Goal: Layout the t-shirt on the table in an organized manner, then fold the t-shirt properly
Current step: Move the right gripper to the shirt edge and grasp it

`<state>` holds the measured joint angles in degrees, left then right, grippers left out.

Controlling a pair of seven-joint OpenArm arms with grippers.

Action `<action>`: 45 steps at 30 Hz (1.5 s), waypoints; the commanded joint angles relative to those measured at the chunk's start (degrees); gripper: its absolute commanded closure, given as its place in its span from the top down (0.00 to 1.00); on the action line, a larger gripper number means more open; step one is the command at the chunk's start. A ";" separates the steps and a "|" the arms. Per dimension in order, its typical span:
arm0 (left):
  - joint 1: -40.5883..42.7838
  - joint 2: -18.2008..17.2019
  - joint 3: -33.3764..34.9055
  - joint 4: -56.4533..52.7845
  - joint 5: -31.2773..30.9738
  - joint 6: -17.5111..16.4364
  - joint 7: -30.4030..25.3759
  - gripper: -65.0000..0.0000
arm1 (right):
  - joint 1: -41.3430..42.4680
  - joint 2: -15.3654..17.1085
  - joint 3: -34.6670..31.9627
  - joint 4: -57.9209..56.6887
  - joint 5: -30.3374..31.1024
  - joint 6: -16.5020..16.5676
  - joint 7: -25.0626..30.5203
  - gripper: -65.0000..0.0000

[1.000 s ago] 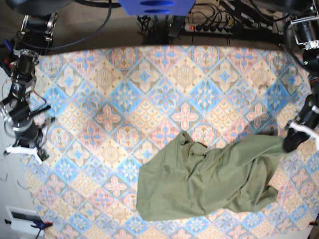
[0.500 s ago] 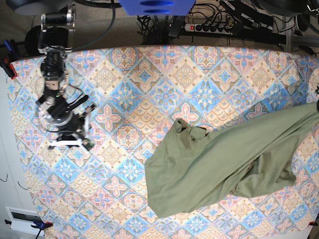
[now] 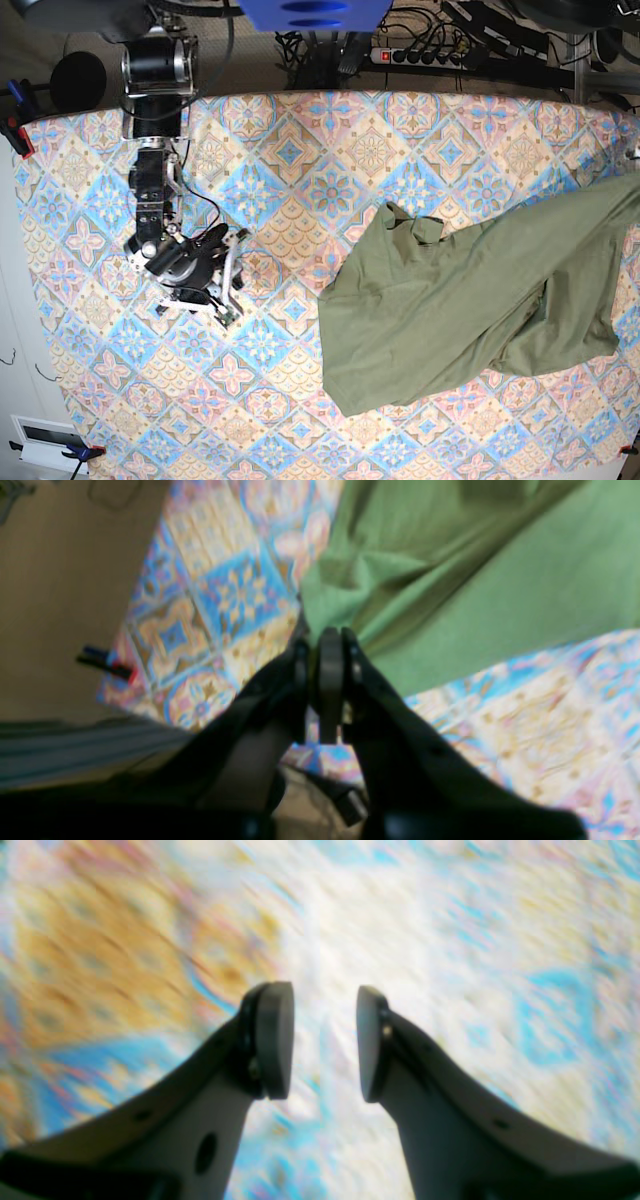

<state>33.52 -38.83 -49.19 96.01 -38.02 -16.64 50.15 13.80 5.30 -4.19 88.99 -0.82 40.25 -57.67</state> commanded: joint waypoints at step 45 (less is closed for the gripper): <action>-4.81 6.87 -0.44 -1.72 0.53 0.34 -1.05 0.18 | 19.38 -14.22 10.38 -47.54 10.89 -0.25 25.27 0.46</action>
<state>28.60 -30.46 -48.97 93.38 -36.95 -16.36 50.15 31.14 -8.58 6.28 40.49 9.02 39.29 -33.95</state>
